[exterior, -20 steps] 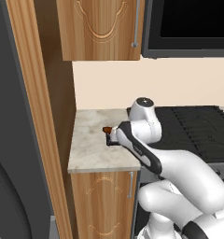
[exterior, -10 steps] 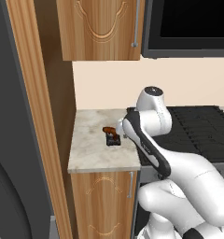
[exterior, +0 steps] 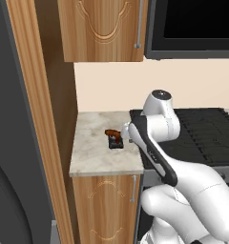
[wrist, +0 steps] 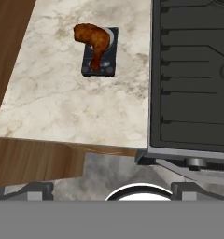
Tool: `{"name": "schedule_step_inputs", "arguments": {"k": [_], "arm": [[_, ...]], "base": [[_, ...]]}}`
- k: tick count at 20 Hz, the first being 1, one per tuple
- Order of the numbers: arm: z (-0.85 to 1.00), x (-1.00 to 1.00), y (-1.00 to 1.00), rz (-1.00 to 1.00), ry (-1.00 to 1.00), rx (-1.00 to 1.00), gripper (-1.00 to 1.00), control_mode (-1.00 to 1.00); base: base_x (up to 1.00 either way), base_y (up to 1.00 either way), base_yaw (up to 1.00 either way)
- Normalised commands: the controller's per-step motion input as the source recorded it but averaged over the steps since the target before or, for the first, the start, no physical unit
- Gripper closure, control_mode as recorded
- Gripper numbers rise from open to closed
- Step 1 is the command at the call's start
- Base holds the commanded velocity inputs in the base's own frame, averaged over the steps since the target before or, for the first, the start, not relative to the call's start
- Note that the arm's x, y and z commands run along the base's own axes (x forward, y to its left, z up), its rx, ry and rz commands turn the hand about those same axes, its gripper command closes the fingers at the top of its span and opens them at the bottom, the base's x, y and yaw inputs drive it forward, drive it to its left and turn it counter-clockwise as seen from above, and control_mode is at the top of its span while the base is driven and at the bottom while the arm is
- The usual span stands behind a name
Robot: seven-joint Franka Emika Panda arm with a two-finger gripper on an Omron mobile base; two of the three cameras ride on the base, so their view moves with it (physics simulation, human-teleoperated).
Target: Take the chicken drumstick from the fridge and place it on the digital scale on the counter by the fridge. Wait a few seconds for a reading, then move it to the plate on the dining counter.
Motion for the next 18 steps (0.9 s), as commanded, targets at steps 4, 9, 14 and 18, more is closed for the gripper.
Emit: {"name": "schedule_step_inputs", "arguments": {"k": [4,9,14,18], "arm": [[0.0,0.0,0.0,0.0,0.0,0.0,-1.0,-1.0],[0.0,0.0,0.0,0.0,0.0,0.0,-1.0,-1.0],[0.0,0.0,0.0,0.0,0.0,0.0,-1.0,-1.0],[0.0,0.0,0.0,0.0,0.0,0.0,-1.0,-1.0]], "base": [[0.0,0.0,0.0],[0.0,0.0,0.0],[0.0,0.0,0.0],[0.0,0.0,0.0]]}}
